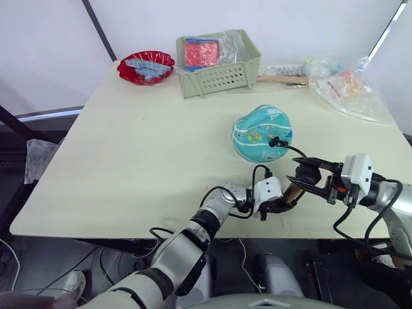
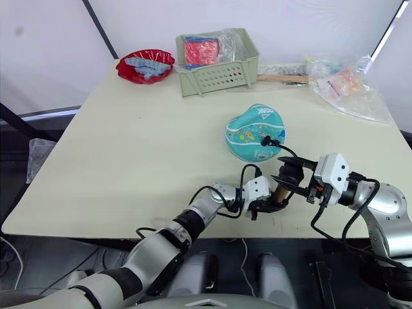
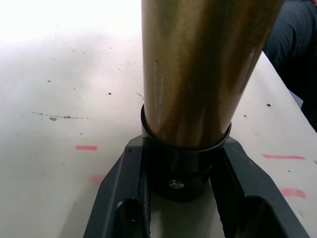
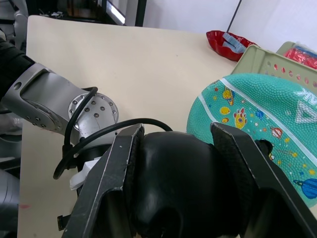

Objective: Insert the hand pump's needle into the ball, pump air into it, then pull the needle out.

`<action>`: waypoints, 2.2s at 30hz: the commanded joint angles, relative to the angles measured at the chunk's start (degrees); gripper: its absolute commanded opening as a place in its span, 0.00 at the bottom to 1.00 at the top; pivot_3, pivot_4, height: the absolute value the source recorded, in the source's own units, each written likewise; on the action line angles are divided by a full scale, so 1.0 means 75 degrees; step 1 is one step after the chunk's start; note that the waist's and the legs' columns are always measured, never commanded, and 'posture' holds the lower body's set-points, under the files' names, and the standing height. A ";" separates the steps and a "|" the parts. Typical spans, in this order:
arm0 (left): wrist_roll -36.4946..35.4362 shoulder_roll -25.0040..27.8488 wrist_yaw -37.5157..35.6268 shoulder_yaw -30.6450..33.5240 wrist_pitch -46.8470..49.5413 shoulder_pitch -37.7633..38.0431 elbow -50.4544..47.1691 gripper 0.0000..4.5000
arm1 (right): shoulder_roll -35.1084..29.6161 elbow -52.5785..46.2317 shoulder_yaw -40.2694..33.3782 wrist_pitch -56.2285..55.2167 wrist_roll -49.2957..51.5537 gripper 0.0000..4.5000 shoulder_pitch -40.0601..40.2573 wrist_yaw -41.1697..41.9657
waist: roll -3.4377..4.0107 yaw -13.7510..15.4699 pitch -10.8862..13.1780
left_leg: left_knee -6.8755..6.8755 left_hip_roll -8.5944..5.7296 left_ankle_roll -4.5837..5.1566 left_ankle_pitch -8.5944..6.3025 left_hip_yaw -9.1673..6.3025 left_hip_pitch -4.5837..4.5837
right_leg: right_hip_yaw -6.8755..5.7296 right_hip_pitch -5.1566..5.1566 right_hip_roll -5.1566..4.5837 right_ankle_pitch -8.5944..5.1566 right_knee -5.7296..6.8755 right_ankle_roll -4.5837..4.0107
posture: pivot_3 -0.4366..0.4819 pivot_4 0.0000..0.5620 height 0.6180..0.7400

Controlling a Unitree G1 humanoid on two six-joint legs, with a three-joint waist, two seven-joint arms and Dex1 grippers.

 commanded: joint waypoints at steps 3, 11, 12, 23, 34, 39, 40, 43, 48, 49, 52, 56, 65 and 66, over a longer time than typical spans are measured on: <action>0.0159 -0.0134 0.0302 0.0201 -0.0229 -0.0092 0.0355 0.26 | -0.0282 -0.0819 -0.0405 0.0791 0.0865 0.37 0.0140 -0.0043 | 0.0000 0.0000 0.0000 | 0.0000 0.0000 0.0000 0.0000 0.0000 -0.0001 | 0.0000 0.0000 -0.0001 0.0000 0.0000 0.0000 | 0.48 0.27 0.96; 0.0278 -0.0223 0.0347 0.0291 -0.0327 -0.0142 0.0662 0.26 | -0.0356 -0.1335 -0.0774 0.2160 0.1842 0.37 0.0229 -0.0500 | 0.0000 -0.0003 0.0000 | 0.0000 0.0000 0.0000 0.0000 -0.0009 -0.0001 | -0.0006 0.0003 -0.0001 -0.0002 -0.0001 -0.0005 | 0.48 0.27 0.96; 0.0291 -0.0232 0.0348 0.0305 -0.0328 -0.0148 0.0680 0.26 | -0.0371 -0.1331 -0.0780 0.2113 0.1773 0.37 0.0227 -0.0459 | 0.0000 -0.0003 0.0000 | 0.0000 0.0000 0.0000 0.0000 -0.0009 0.0000 | -0.0006 0.0004 -0.0001 -0.0002 -0.0001 -0.0005 | 0.48 0.27 0.96; 0.0394 -0.0239 0.0308 0.0446 -0.0297 -0.0148 0.0835 0.26 | -0.0473 -0.1183 -0.1549 0.2080 0.2287 0.37 -0.0522 -0.0429 | 0.0000 -0.0011 0.0000 | 0.0001 -0.0001 0.0000 0.0000 -0.0013 0.0001 | -0.0009 0.0007 -0.0002 0.0000 -0.0001 0.0000 | 0.48 0.27 0.96; 0.0543 -0.0211 0.0236 0.0472 -0.0328 -0.0149 0.0920 0.26 | -0.1351 -0.1126 -0.2979 0.3333 0.4291 0.37 -0.1416 -0.0742 | -0.0001 -0.0011 0.0001 | 0.0000 -0.0001 0.0000 0.0000 -0.0020 -0.0001 | -0.0014 0.0007 -0.0001 0.0000 -0.0001 -0.0002 | 0.48 0.27 0.96; 0.0605 -0.0160 0.0194 0.0446 -0.0301 -0.0082 0.0963 0.26 | -0.1780 -0.0908 -0.3355 0.3875 0.4961 0.37 -0.1885 -0.0936 | -0.0001 -0.0012 0.0000 | 0.0000 0.0000 0.0000 0.0000 -0.0022 -0.0003 | -0.0015 0.0007 -0.0002 0.0000 -0.0001 -0.0002 | 0.48 0.27 0.96; 0.0605 -0.0152 0.0173 0.0445 -0.0269 -0.0070 0.0974 0.26 | -0.1841 -0.0871 -0.3404 0.3966 0.5052 0.37 -0.1944 -0.0958 | -0.0001 -0.0012 0.0001 | 0.0000 0.0000 0.0000 0.0000 -0.0021 -0.0004 | -0.0014 0.0006 -0.0002 0.0000 -0.0001 -0.0002 | 0.48 0.27 0.96; 0.0567 -0.0131 -0.0002 0.0452 -0.0290 0.0008 0.0953 0.26 | -0.1950 -0.0774 -0.3456 0.4096 0.5145 0.37 -0.2072 -0.0985 | -0.0001 -0.0012 0.0001 | 0.0000 0.0000 0.0000 0.0000 -0.0021 -0.0005 | -0.0014 0.0006 -0.0003 0.0000 -0.0002 -0.0002 | 0.48 0.27 0.96; 0.0468 -0.0100 -0.0263 0.0552 -0.0110 0.0163 0.0847 0.26 | -0.1958 -0.0637 -0.3419 0.4114 0.5070 0.37 -0.2205 -0.0920 | 0.0000 -0.0013 0.0000 | 0.0000 0.0000 0.0000 0.0000 -0.0022 -0.0005 | -0.0015 0.0005 -0.0003 0.0000 -0.0002 -0.0002 | 0.48 0.27 0.96; 0.0456 -0.0085 -0.0249 0.0577 -0.0145 0.0207 0.0818 0.26 | -0.1938 -0.0673 -0.3340 0.4139 0.4987 0.37 -0.2088 -0.0866 | 0.0000 -0.0013 0.0000 | 0.0000 0.0000 0.0000 0.0000 -0.0022 -0.0005 | -0.0015 0.0006 -0.0003 0.0000 -0.0002 -0.0002 | 0.48 0.27 0.96; 0.0451 -0.0081 -0.0231 0.0624 -0.0228 0.0263 0.0764 0.26 | -0.1796 -0.0824 -0.3106 0.4161 0.4733 0.37 -0.1689 -0.0726 | 0.0001 -0.0013 0.0000 | 0.0000 0.0000 0.0000 0.0000 -0.0024 -0.0004 | -0.0016 0.0007 -0.0003 0.0000 -0.0001 -0.0002 | 0.48 0.27 0.96; 0.0466 -0.0110 -0.0210 0.0638 -0.0097 0.0252 0.0759 0.26 | -0.1471 -0.0924 -0.2640 0.3942 0.4228 0.37 -0.1135 -0.0597 | -0.0001 -0.0023 -0.0008 | -0.0001 0.0000 0.0001 -0.0001 -0.0033 0.0010 | -0.0023 0.0023 -0.0002 -0.0001 -0.0003 -0.0002 | 0.48 0.27 0.96; 0.0433 -0.0128 -0.0291 0.0679 0.0028 0.0219 0.0728 0.26 | -0.0795 -0.0253 -0.1260 0.2600 0.2264 0.37 0.0201 0.0024 | -0.0067 -0.0032 -0.0091 | -0.0002 0.0002 0.0000 -0.0001 -0.0061 0.0022 | -0.0055 0.0050 -0.0001 -0.0012 -0.0008 -0.0020 | 0.48 0.27 0.96; 0.0458 -0.0118 -0.0260 0.0672 0.0047 0.0212 0.0726 0.26 | -0.0669 -0.0131 -0.1081 0.2441 0.2077 0.37 0.0293 0.0036 | -0.0071 -0.0032 -0.0094 | -0.0002 0.0002 0.0000 -0.0001 -0.0063 0.0022 | -0.0057 0.0051 -0.0001 -0.0015 -0.0008 -0.0024 | 0.48 0.27 0.96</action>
